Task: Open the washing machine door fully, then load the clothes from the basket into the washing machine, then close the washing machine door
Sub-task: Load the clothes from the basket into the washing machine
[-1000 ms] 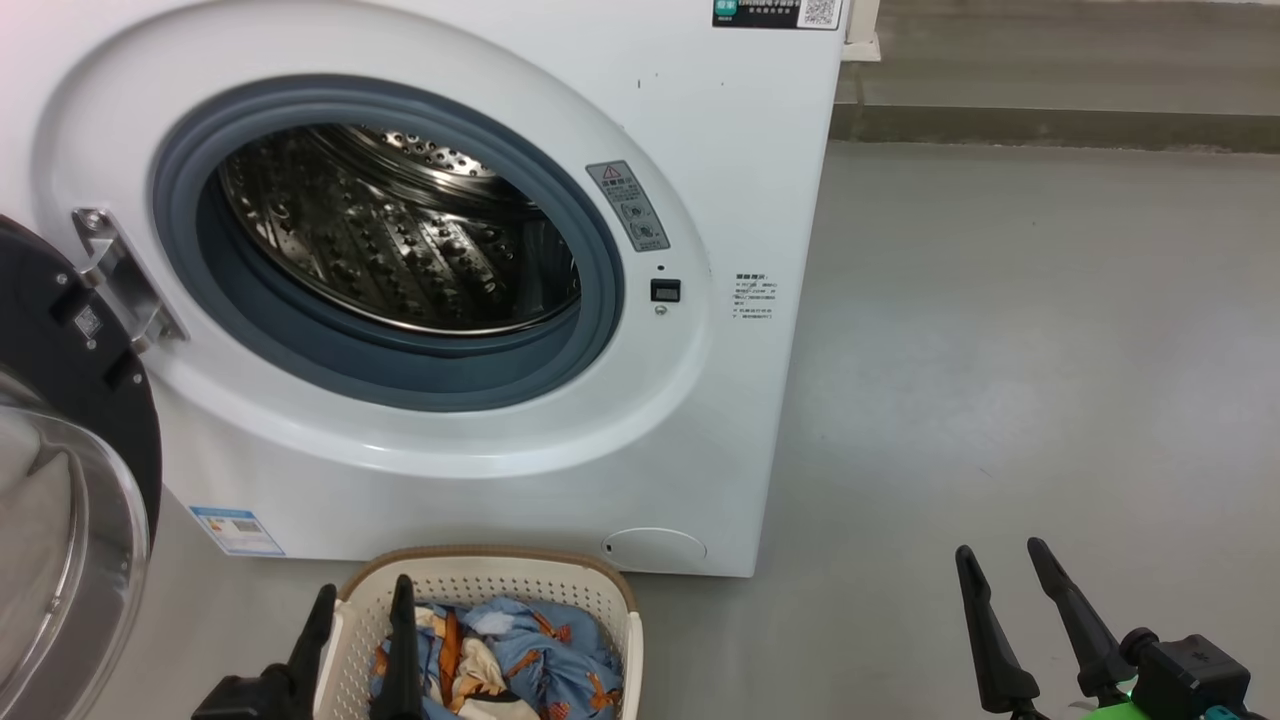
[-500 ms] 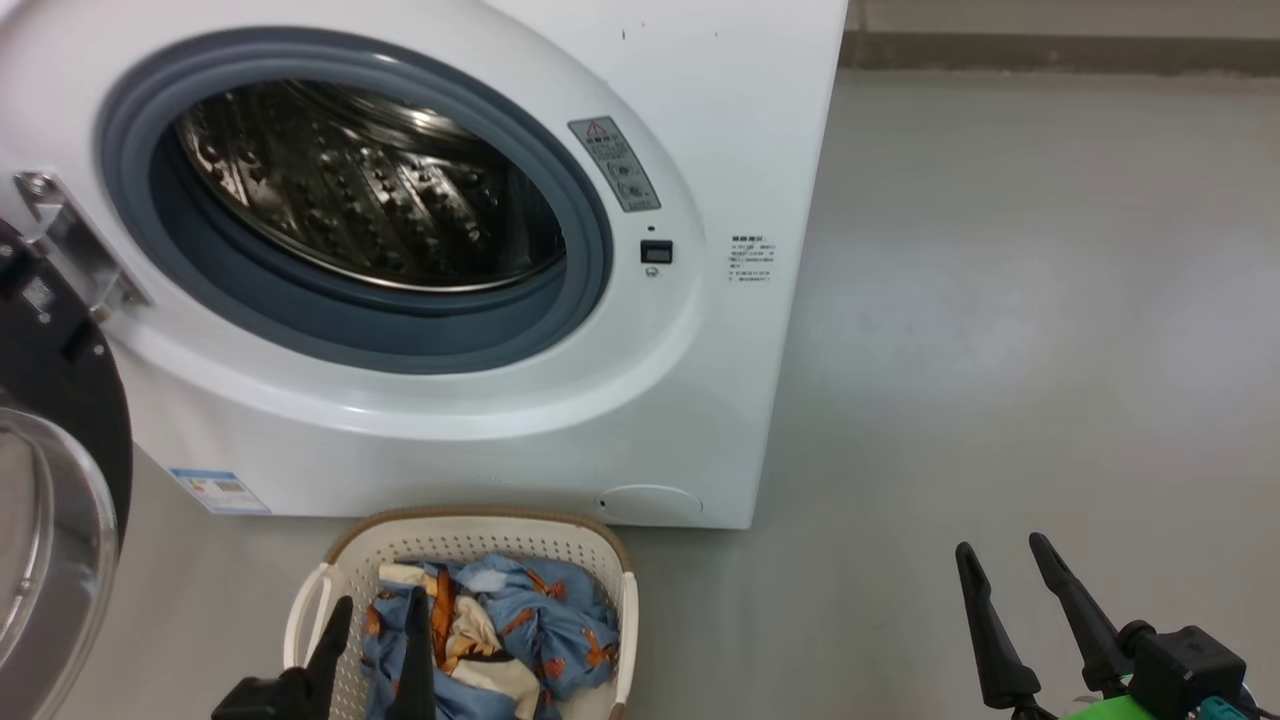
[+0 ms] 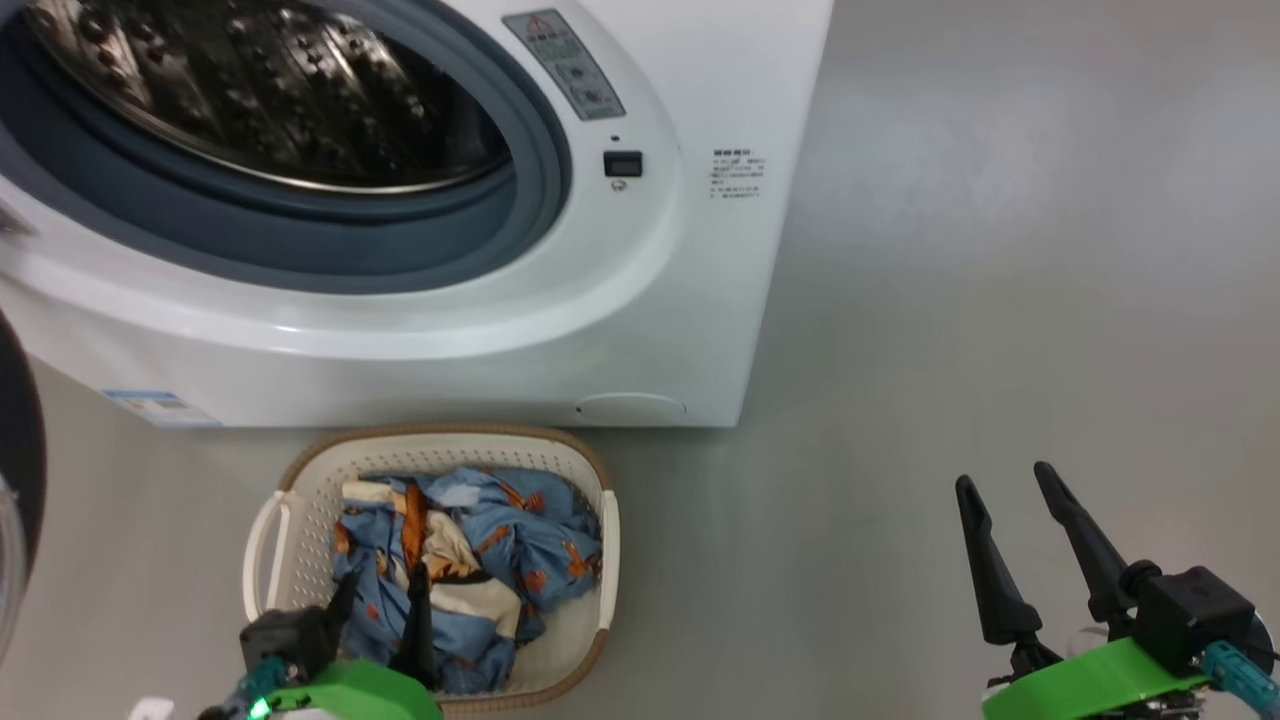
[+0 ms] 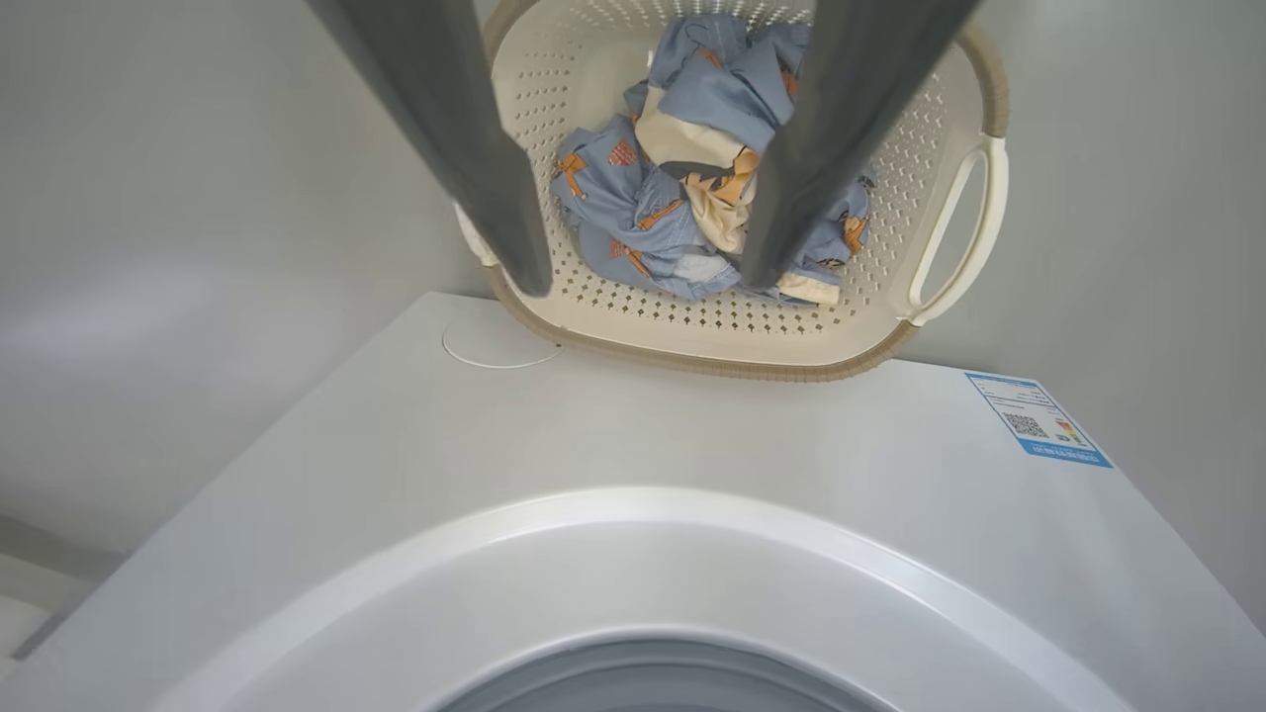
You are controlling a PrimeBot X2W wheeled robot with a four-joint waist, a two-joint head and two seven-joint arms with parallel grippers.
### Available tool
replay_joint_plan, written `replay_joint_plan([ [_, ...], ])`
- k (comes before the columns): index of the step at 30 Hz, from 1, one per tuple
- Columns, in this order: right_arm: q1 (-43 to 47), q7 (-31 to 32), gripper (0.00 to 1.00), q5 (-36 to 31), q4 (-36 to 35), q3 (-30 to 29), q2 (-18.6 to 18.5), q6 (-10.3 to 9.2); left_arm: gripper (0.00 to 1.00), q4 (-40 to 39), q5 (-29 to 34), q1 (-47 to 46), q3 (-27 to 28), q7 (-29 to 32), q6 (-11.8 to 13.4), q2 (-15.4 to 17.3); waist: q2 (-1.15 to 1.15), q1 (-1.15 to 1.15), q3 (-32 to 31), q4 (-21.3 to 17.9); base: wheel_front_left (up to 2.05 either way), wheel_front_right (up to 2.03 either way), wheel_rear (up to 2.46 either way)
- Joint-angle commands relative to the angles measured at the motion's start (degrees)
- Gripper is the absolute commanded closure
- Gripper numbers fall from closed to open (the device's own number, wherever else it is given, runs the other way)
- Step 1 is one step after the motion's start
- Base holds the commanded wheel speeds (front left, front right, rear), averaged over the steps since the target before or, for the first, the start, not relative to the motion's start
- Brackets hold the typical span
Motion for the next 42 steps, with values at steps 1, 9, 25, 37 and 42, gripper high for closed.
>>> replay_joint_plan([
  [1,-2.0,0.4,0.0,-0.7,-2.0,1.1,-0.5,0.1,0.0,1.8,-0.3,-3.2,2.2,-0.4,-0.4,0.6,0.0,0.0,5.3,-1.9,0.0,0.0,0.0],
  [9,-4.5,0.8,0.0,-1.9,-4.3,1.0,-0.6,0.1,0.0,18.3,-0.6,-13.8,4.0,-0.4,-2.2,0.9,0.0,0.0,13.6,-4.3,0.0,0.0,0.0],
  [25,-7.9,0.6,0.0,-3.6,-8.9,0.7,-0.9,0.1,0.0,42.4,-2.4,-33.2,4.2,2.5,-4.0,3.2,0.0,0.0,28.8,-8.3,0.0,0.0,0.0],
  [37,-8.3,0.6,0.0,-4.5,-12.3,0.1,-0.8,0.1,0.0,44.9,-3.2,-39.7,4.2,4.8,-2.9,5.2,0.0,0.0,35.9,-9.0,0.0,0.0,0.0],
  [42,-8.1,0.7,0.0,-4.9,-13.7,-0.2,-0.7,0.1,0.0,45.2,-3.7,-42.0,4.2,5.6,-2.1,5.6,0.0,0.0,38.1,-9.1,0.0,0.0,0.0],
])
